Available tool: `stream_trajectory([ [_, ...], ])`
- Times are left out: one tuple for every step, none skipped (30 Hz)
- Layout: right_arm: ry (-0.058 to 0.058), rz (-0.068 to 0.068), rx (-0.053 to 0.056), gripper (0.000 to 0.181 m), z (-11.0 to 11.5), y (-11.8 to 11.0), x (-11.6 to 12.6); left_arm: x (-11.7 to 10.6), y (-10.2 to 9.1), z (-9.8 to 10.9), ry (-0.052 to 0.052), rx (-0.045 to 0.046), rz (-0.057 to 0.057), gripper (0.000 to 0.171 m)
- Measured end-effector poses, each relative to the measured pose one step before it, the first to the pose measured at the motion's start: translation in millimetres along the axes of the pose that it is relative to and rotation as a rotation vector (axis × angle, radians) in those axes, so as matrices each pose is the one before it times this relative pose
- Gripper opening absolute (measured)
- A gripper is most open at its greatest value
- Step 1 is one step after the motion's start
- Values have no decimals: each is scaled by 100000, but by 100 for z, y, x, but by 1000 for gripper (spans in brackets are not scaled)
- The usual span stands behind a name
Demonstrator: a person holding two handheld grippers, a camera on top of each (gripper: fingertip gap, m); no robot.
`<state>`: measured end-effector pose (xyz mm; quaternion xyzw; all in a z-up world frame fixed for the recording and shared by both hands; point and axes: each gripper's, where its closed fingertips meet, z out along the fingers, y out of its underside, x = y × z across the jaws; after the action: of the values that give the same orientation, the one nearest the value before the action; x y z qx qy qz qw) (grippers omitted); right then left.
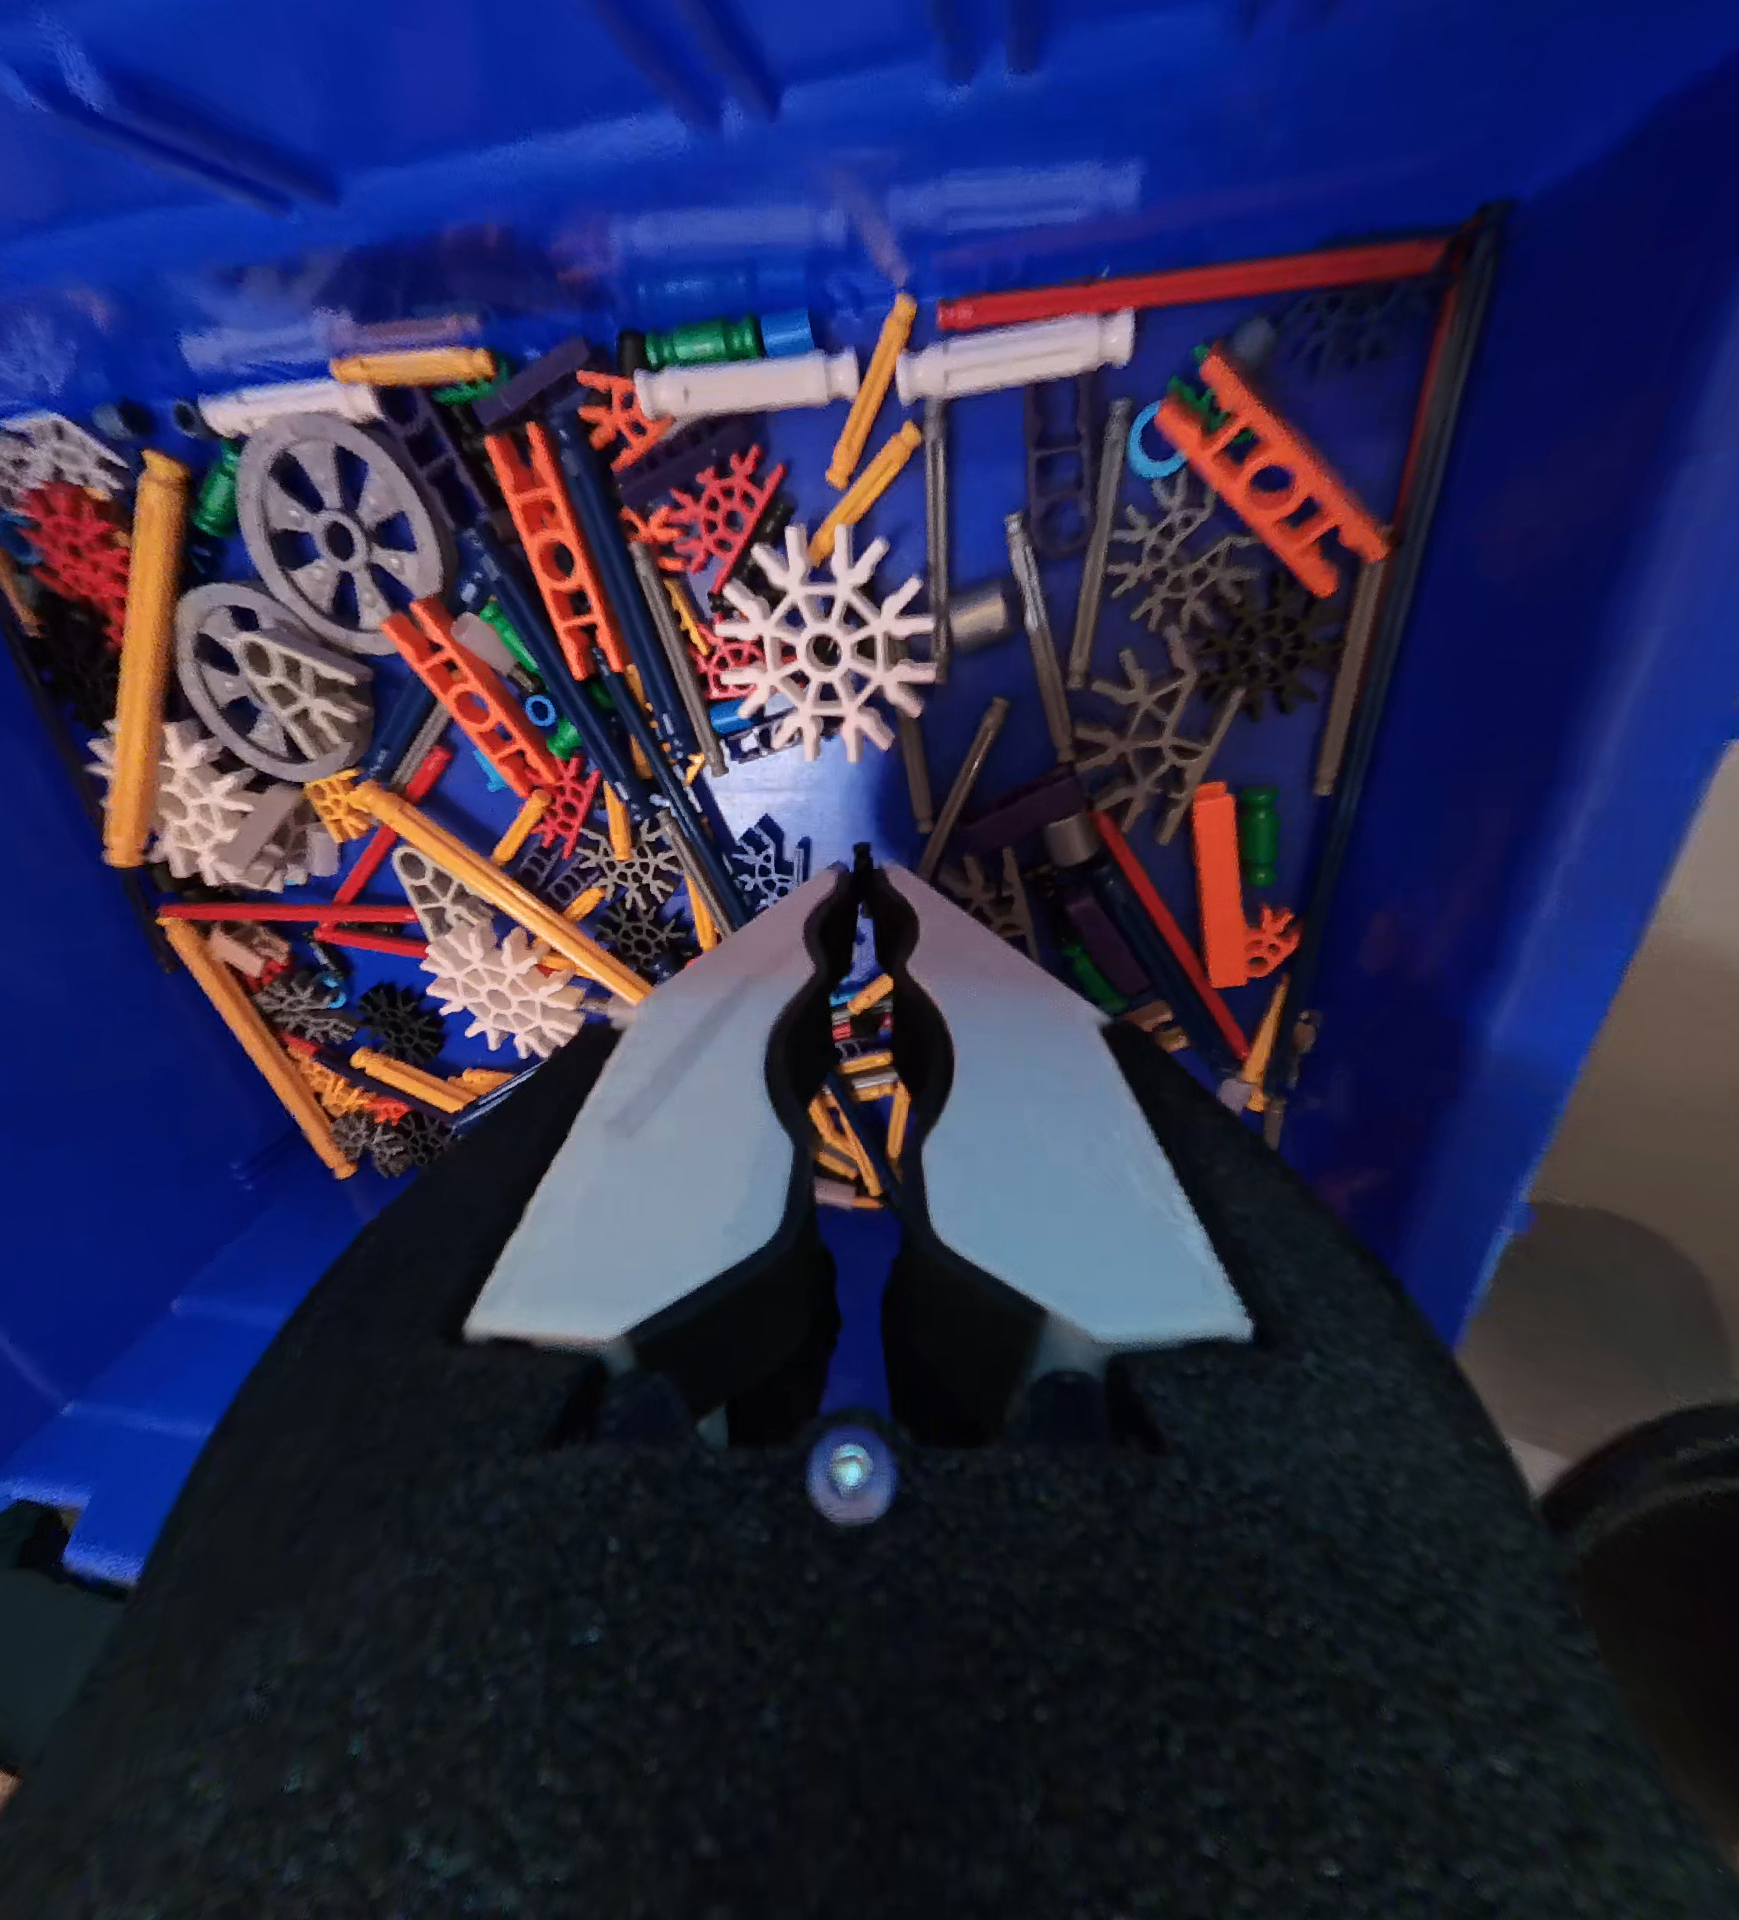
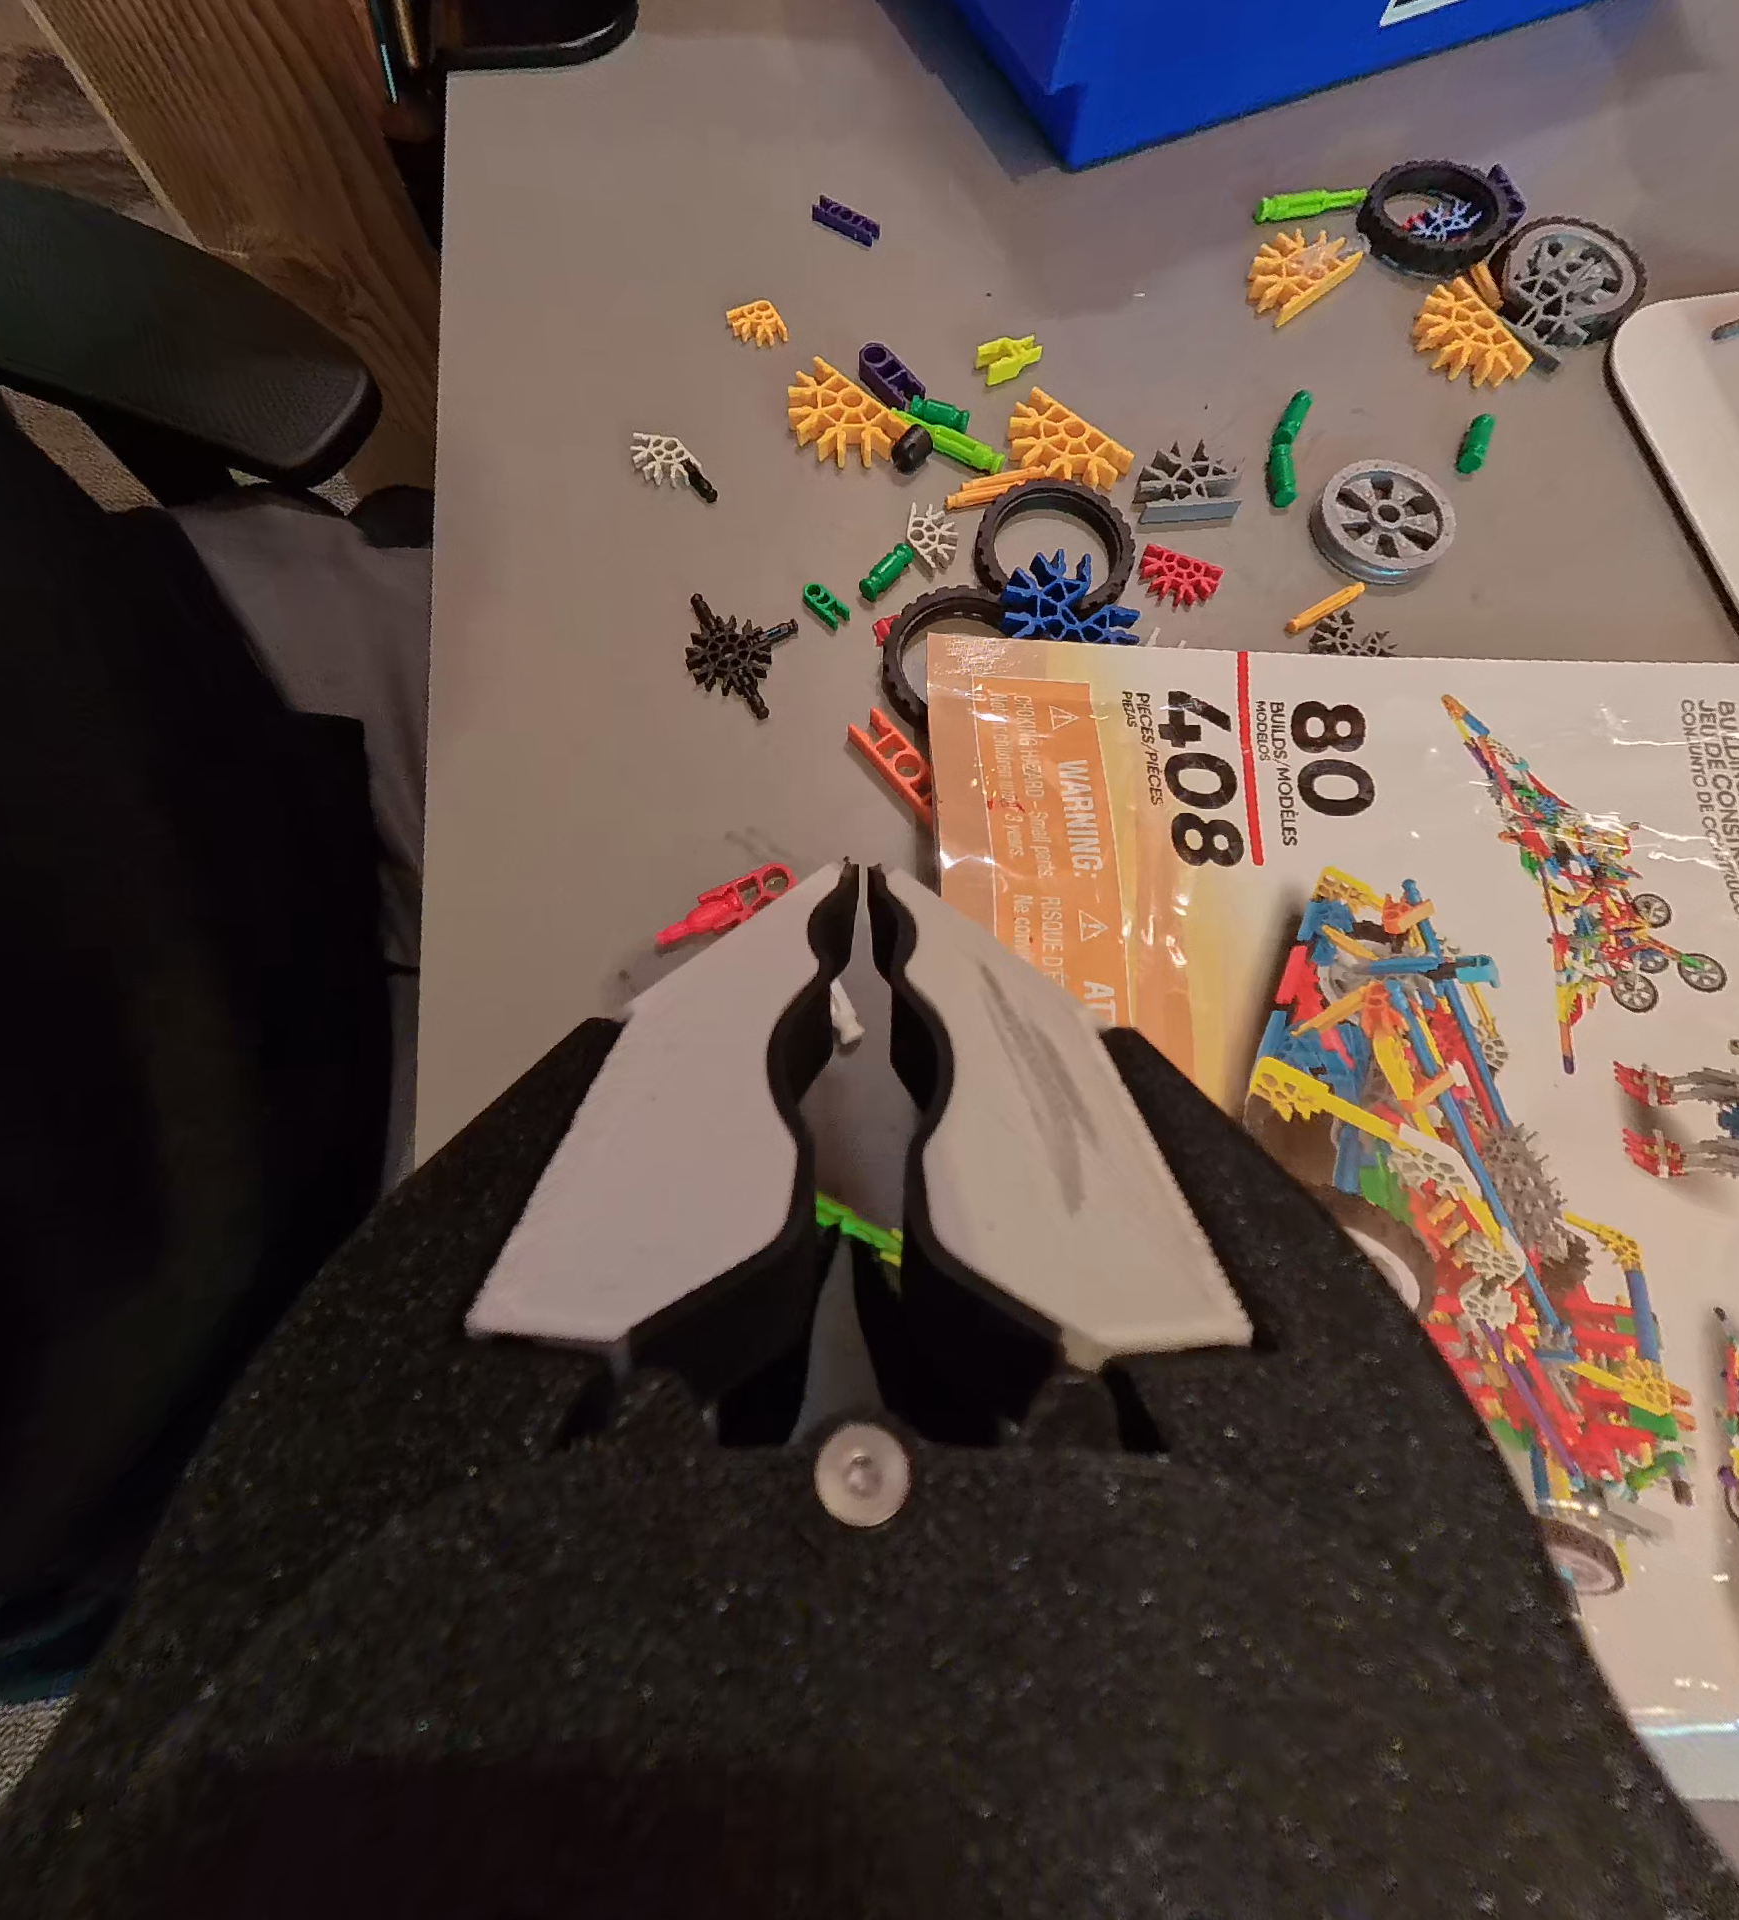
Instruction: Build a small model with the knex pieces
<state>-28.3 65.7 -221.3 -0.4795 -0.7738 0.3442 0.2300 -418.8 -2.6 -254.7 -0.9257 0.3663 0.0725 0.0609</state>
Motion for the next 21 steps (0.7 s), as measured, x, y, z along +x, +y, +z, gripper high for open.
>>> stream_trajectory([
  [544,28,108,1,-207,-33,-72,92,-641,-947,-1773,3140,-145,1],
  [651,-190,111,1,-219,-38,-98,83,-803,-1156,-2569,3088,342,0],
  [554,-150,38,1,-217,-25,-145,157,-843,-1252,-2909,2321,980,0],
  [625,-215,79,1,-200,-32,-157,348,-1106,-1299,-2509,2717,1806,0],
  [590,-207,100,1,-201,-9,-170,493,-1376,-1280,-2321,3506,2400,0],
  [428,-80,53,1,-178,0,-193,595,-1525,-1160,-1976,3518,2393,0],
  [672,-52,-35,1,-135,9,-154,756,-1640,-915,-1353,3508,2801,0],
  [1067,30,-43,1,-93,-15,-93,963,-1718,-635,-752,3286,3114,0],
  [1106,143,-236,1,-61,8,-112,1220,-1706,-319,206,2946,3486,0],
  [872,-255,-262,1,-13,-2,-206,1308,-1737,-74,433,2919,3578,0],
  [505,-311,42,1,17,-47,-304,1323,-1740,141,783,3008,2878,1],
  [236,-39,211,1,43,-56,-340,1415,-1824,326,1411,3677,2494,0],
  [826,87,-23,1,53,-17,-229,1406,-1607,524,1244,2558,3075,0],
  [1104,30,-107,1,101,-1,-184,1146,-1317,634,-108,1157,3532,1],
  [324,76,291,1,151,-67,-309,1179,-1526,682,780,2806,2217,1],
  [351,339,820,1,204,-155,-326,1388,-1706,772,2525,4516,1847,1],
  [762,720,968,2,293,-223,-260,1153,-1430,933,1396,3576,2282,0],
  [425,116,1110,2,362,-236,-362,855,-902,973,384,1147,2328,1],
  [887,-185,1444,3,400,-310,-307,515,-795,892,-661,1439,1714,1],
  [2079,398,1702,5,441,-399,-72,375,-919,737,-530,3133,535,1],
  [1127,172,1226,5,441,-326,-190,423,-556,633,236,1717,475,0],
])
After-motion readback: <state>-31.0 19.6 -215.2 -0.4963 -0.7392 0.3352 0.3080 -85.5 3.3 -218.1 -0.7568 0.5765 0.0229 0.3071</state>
